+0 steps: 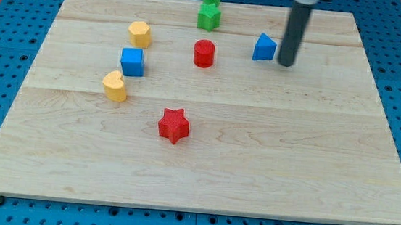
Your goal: Move the blue triangle to the top of the yellow hexagon
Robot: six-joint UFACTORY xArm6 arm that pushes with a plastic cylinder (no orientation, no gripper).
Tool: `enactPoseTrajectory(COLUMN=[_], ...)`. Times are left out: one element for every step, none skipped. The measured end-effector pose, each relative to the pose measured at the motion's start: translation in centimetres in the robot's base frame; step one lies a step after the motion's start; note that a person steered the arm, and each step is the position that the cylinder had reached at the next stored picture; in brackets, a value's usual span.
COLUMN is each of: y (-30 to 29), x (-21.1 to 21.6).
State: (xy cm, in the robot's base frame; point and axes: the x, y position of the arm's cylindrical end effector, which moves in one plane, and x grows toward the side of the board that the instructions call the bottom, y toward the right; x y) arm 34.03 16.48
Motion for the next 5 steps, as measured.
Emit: enactPoseTrajectory(y=[5.7, 3.3, -2.2, -8.2, -13.6], x=[-1.6, -2.6, -2.6, -2.7, -3.0])
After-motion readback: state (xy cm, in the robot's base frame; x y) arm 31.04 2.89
